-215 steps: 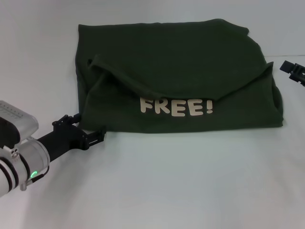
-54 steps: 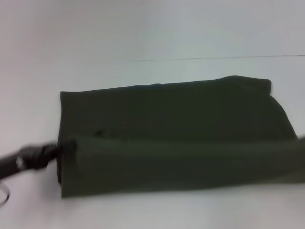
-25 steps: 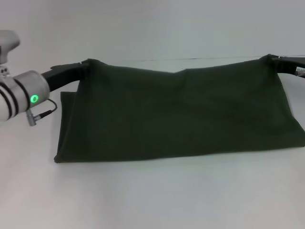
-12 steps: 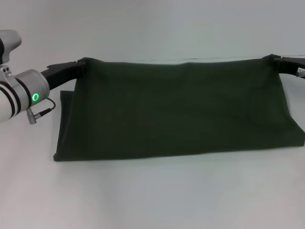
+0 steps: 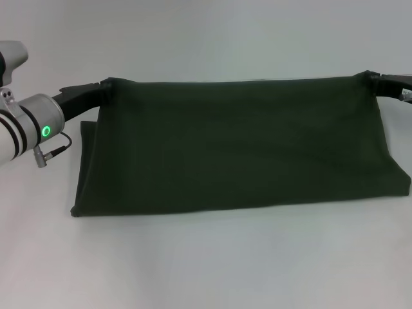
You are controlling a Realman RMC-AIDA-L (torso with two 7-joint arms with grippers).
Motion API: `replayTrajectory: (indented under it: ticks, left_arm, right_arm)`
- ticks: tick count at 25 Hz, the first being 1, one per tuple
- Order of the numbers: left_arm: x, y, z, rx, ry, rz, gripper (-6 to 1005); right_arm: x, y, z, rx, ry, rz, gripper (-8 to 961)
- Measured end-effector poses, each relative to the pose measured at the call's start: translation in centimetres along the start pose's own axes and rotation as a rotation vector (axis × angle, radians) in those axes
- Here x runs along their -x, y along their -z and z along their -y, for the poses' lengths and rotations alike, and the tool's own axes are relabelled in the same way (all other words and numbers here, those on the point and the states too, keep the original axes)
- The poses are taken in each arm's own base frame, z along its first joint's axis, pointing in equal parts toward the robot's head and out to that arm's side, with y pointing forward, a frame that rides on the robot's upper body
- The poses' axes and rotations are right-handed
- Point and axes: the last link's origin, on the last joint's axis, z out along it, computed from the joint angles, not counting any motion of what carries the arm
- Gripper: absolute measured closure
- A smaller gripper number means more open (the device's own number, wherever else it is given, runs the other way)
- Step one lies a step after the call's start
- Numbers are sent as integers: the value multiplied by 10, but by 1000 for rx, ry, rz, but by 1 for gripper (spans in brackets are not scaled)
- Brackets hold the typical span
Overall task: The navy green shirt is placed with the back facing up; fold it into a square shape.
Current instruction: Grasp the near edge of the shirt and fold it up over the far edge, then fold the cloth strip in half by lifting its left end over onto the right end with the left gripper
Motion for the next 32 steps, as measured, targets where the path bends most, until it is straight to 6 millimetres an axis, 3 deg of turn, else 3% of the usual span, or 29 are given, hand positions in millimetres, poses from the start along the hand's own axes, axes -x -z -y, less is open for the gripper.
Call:
replayTrajectory:
  ticks: [11,21,30,32]
  left_arm:
    - [-2,0,3,-28,43,-31,915]
    - [1,13,14,-33,151,-102,724]
    - [15,65,5,239,145,-174,304]
    - [21,76,3,281,133,-185,239]
  right_arm:
    - [0,-4,-4,-14,37,-16,882]
    - [2,1,-2,-8,26,9,592]
    - [-8,44,-8,258,-115,52,254]
    - [-14,56,-9,307,-148,44,257]
